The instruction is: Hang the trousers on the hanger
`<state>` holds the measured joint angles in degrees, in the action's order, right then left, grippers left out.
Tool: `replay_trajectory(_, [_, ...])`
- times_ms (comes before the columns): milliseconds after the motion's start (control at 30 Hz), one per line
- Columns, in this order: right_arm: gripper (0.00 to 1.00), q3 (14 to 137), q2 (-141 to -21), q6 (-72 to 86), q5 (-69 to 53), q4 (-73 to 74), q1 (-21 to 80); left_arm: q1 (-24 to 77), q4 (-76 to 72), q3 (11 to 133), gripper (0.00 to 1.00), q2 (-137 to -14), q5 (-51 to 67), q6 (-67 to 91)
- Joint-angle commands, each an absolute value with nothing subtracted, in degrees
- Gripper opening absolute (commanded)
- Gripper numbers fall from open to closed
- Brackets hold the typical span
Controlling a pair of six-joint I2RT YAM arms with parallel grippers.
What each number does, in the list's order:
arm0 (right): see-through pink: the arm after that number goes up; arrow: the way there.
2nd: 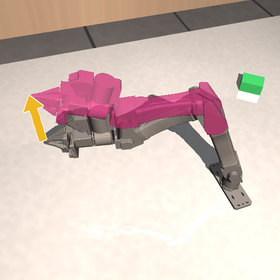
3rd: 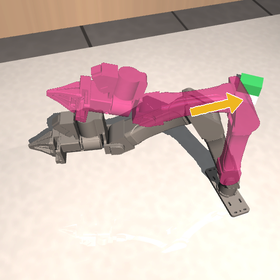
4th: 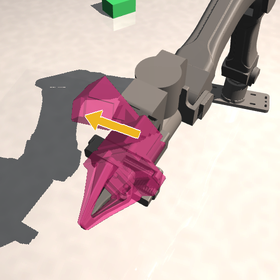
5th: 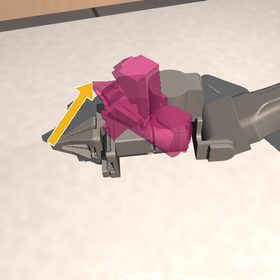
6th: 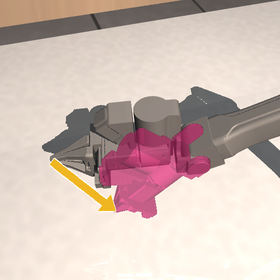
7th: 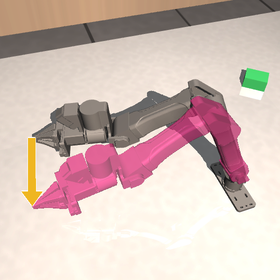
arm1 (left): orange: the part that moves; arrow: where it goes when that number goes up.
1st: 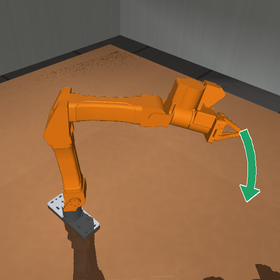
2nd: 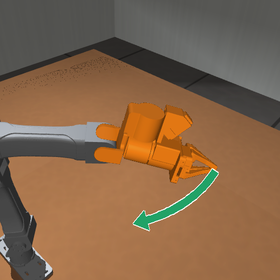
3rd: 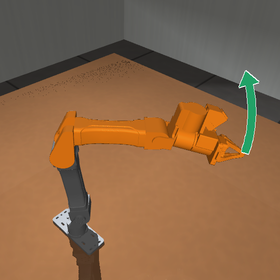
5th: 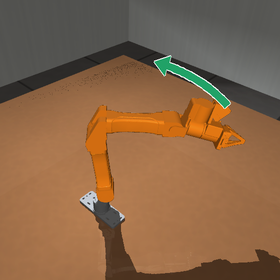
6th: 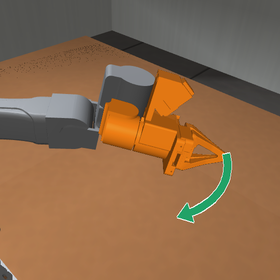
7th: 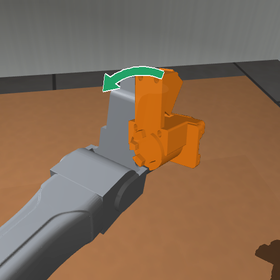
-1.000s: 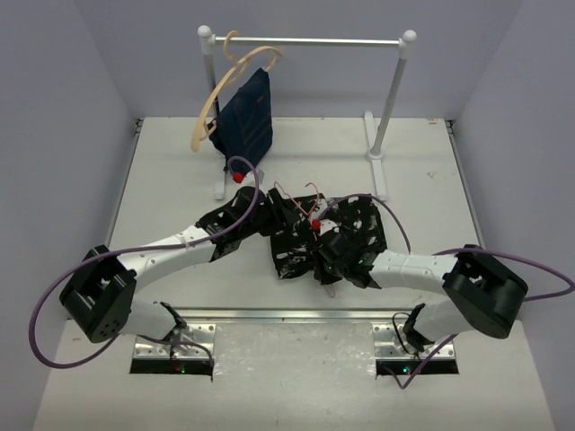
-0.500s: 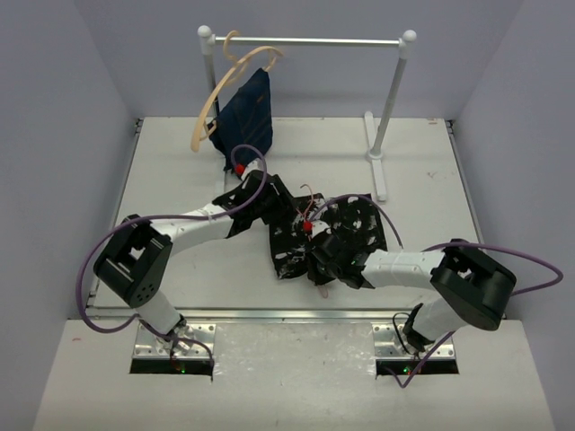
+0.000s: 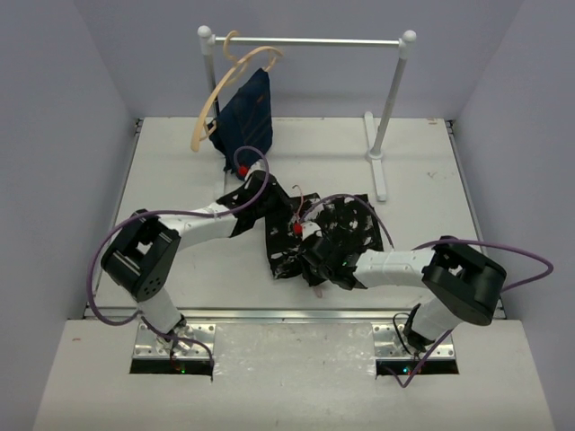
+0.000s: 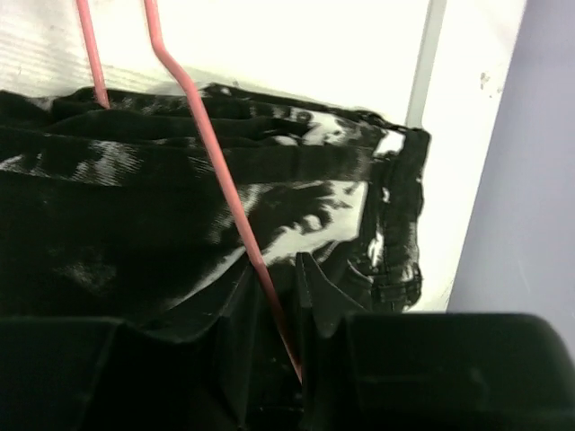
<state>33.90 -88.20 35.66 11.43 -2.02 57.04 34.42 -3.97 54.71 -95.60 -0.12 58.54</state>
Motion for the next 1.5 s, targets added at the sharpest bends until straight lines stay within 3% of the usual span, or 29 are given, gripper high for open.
replay_trajectory(0, [0.40,35.2,-86.9,30.9,10.8,-2.8,58.4,33.3,-8.1,53.7,0.00,-96.6,5.6,59.3])
replay_trajectory(67, [0.77,32.4,-83.1,30.0,8.5,-2.7,58.4,32.2,-8.1,52.1,0.00,-94.8,6.7,58.0])
replay_trajectory(100, [0.89,30.8,-80.5,29.4,6.7,-2.2,58.4,31.5,-8.0,51.6,0.00,-93.9,7.4,56.8])
replay_trajectory(133, [0.92,29.8,-77.7,28.8,4.7,-0.6,58.3,30.7,-7.6,51.0,0.00,-92.9,7.8,55.4])
replay_trajectory(267, [0.99,29.4,-67.8,28.9,-0.5,7.7,58.2,27.3,-6.3,49.1,0.00,-90.1,12.6,48.5])
replay_trajectory(400, [0.99,30.7,-58.9,30.2,-5.2,13.0,56.7,26.2,-3.7,48.9,0.00,-89.6,16.3,43.5])
replay_trajectory(500, [0.99,33.9,-55.5,34.9,-5.7,18.1,45.9,26.1,-2.1,47.9,0.00,-89.0,16.8,41.5])
replay_trajectory(667, [0.99,47.1,-68.1,37.9,-7.0,24.8,32.2,26.2,-1.6,45.1,0.00,-86.4,16.2,40.2])
replay_trajectory(867, [0.98,56.8,-85.0,36.1,-9.6,23.8,29.4,26.1,-0.8,43.5,0.00,-85.1,15.1,39.4])
replay_trajectory(1067, [0.85,60.9,-97.0,38.3,-12.8,22.2,28.9,26.1,-2.3,40.9,0.00,-83.9,15.0,40.0])
replay_trajectory(1233, [0.55,56.1,-99.5,42.2,-23.8,11.9,30.9,26.1,-4.8,39.1,0.00,-83.0,14.3,41.0])
replay_trajectory(1267, [0.55,56.1,-99.5,42.4,-25.0,11.2,31.1,26.0,-4.8,39.1,0.00,-83.0,14.3,41.0])
replay_trajectory(1300, [0.45,56.2,-99.3,42.4,-27.0,9.5,31.1,26.0,-4.7,39.2,0.00,-83.0,14.3,40.9])
replay_trajectory(1367, [0.12,57.3,-98.0,41.4,-26.5,10.8,31.1,25.9,-4.3,39.3,0.00,-82.8,14.2,40.7])
replay_trajectory(1400, [0.02,57.9,-97.3,40.9,-25.7,11.5,31.1,25.9,-4.1,39.2,0.00,-82.6,14.0,40.6])
replay_trajectory(1467, [0.00,58.0,-93.9,39.7,-24.6,12.8,30.6,25.7,-2.6,39.1,0.00,-81.8,12.5,40.2])
